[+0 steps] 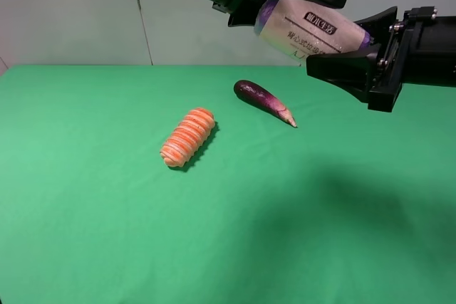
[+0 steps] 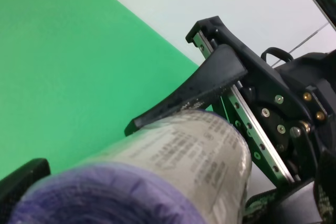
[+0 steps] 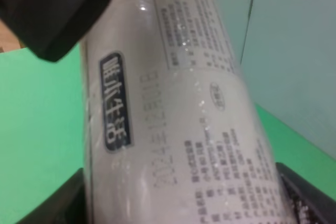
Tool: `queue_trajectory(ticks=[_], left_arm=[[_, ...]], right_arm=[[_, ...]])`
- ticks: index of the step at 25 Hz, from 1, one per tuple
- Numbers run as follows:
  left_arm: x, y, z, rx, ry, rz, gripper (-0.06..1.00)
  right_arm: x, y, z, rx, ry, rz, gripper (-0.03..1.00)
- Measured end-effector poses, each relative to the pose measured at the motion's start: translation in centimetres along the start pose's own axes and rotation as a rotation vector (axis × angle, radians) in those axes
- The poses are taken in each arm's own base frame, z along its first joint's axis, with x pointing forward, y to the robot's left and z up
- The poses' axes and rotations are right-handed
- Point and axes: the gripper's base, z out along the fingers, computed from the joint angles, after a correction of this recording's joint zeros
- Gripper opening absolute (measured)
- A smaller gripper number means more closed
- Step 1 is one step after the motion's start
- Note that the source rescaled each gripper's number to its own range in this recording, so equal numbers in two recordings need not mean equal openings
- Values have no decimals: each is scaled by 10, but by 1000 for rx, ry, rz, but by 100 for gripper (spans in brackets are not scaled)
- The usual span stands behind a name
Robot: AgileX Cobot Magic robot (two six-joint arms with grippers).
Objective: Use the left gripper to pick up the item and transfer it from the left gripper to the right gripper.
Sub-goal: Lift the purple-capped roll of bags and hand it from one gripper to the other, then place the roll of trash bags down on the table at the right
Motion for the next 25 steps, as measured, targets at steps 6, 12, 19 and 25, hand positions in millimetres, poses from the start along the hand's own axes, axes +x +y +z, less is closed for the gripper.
queue_trajectory(ticks=[6, 12, 19, 25], left_arm=[[-1, 1, -1, -5, -4, -2, 100], [-5, 16, -14, -32, -27, -29, 100], [-2, 36, -36, -56, 21, -95, 100], [2, 40, -52, -105, 90, -77, 100]], right_arm=[[0, 0, 0, -1, -1, -2, 6], [0, 0, 0, -1, 0, -3, 3], [0, 0, 0, -3, 3, -5, 2], [0, 0, 0, -3, 4, -6, 2]])
